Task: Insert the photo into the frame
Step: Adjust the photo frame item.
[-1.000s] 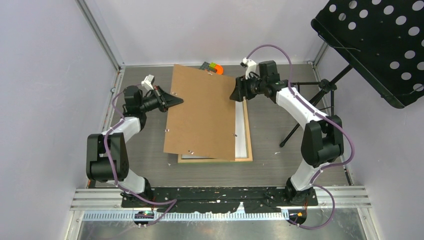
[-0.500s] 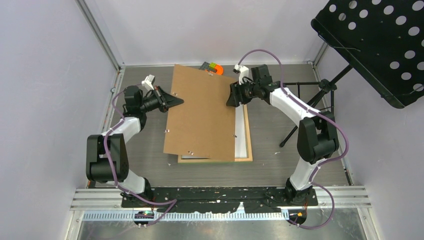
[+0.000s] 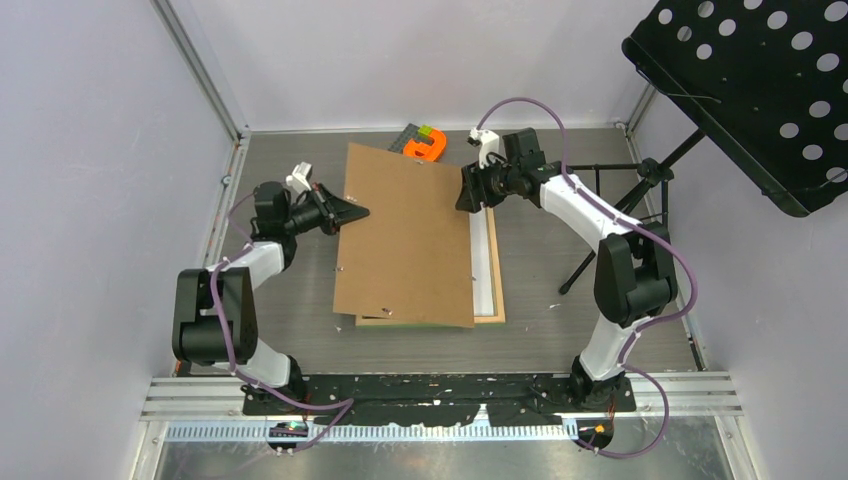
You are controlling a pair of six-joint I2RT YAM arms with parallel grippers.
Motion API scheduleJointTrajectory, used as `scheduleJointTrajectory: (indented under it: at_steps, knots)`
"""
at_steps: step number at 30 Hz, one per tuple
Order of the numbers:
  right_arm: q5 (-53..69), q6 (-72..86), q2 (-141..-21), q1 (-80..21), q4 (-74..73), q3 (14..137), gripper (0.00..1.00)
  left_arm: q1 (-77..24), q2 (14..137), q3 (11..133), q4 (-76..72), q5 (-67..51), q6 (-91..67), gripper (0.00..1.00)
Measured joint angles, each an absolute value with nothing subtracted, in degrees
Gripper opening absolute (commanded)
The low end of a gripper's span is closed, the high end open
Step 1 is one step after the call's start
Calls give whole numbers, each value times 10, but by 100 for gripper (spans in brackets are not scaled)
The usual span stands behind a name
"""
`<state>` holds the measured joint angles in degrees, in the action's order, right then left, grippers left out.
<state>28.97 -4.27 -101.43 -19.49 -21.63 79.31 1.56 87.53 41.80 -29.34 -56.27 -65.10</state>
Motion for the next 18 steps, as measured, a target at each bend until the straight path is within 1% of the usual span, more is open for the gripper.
scheduleJointTrajectory:
  at_steps: [18]
  knots:
    - [273,-64,-1077,-185,-232,821,60,-14,921,415,-311,-543,-675,0]
